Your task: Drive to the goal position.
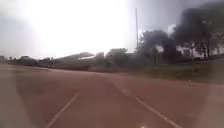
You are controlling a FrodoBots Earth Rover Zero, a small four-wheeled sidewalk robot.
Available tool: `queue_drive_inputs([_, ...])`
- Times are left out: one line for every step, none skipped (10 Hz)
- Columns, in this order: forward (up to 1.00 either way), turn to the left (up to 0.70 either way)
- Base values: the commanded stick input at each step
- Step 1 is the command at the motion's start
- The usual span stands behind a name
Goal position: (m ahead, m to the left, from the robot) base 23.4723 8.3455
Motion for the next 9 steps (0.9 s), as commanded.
queue_drive_inputs([0.7, 0.0])
queue_drive_inputs([0.7, 0.0])
queue_drive_inputs([0.7, 0.0])
queue_drive_inputs([0.7, 0.0])
queue_drive_inputs([0.7, 0.09])
queue_drive_inputs([0.7, 0.26])
queue_drive_inputs([0.7, 0.35])
queue_drive_inputs([0.7, 0.35])
queue_drive_inputs([0.7, 0.0])
